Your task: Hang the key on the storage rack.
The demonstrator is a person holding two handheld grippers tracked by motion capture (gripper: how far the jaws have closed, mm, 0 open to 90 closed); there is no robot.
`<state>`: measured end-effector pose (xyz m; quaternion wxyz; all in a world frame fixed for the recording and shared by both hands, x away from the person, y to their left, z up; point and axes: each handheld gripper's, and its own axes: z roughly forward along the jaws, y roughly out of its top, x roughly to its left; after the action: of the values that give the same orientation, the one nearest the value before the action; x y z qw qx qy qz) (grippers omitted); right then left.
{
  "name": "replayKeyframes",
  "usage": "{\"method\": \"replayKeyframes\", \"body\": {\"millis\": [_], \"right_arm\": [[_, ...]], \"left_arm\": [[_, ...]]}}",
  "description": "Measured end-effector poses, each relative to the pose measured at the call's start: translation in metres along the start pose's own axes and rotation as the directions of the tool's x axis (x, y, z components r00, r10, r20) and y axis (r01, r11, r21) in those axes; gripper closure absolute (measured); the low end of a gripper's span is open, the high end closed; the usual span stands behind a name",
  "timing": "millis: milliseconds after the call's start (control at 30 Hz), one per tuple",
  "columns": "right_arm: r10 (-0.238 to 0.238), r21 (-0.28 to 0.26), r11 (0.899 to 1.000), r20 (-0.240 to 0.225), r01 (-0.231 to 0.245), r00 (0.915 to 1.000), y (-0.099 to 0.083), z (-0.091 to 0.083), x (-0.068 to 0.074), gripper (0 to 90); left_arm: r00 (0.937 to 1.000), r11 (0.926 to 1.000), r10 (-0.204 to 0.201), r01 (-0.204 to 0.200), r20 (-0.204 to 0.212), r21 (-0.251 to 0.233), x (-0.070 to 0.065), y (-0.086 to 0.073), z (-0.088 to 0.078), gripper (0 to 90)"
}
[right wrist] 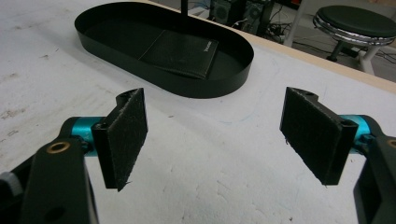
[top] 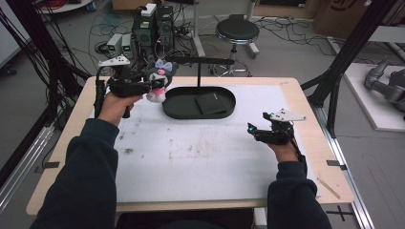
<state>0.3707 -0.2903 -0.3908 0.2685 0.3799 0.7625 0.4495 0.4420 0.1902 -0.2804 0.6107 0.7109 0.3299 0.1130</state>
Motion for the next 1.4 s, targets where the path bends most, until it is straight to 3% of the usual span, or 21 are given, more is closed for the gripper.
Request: {"method": "replayKeyframes", "body": {"millis": [333,700,867,1200,1400], "right_arm": [[0.013,-0.006,1.0,-0.007,-0.013,0.9999,0.0,-0.001,-0.002,23.5],[0.019,-0.002,1.0,-0.005,-0.019,0.9998,-0.002,-0.001,-0.005,23.6],[0.017,-0.003,1.0,-0.006,-0.017,0.9998,-0.002,-0.001,-0.005,23.5],[0.018,-0.005,1.0,-0.001,-0.018,0.9998,-0.002,-0.003,-0.006,23.5],[0.022,0.001,1.0,-0.004,-0.022,0.9998,-0.005,-0.004,-0.007,23.5]], "left_arm": [[0.9984,0.9968,-0.056,0.056,-0.003,-0.057,0.024,0.011,0.027,44.3],[0.9937,0.9929,-0.112,0.112,-0.01,-0.04,0.04,0.005,0.04,44.3],[0.993,0.9933,-0.115,0.114,-0.03,-0.019,0.044,0.0,0.042,44.2],[0.9873,0.9895,-0.142,0.139,-0.072,-0.039,0.055,-0.003,0.058,43.9],[0.9798,0.985,-0.165,0.158,-0.112,-0.069,0.062,-0.004,0.054,43.5]]}}
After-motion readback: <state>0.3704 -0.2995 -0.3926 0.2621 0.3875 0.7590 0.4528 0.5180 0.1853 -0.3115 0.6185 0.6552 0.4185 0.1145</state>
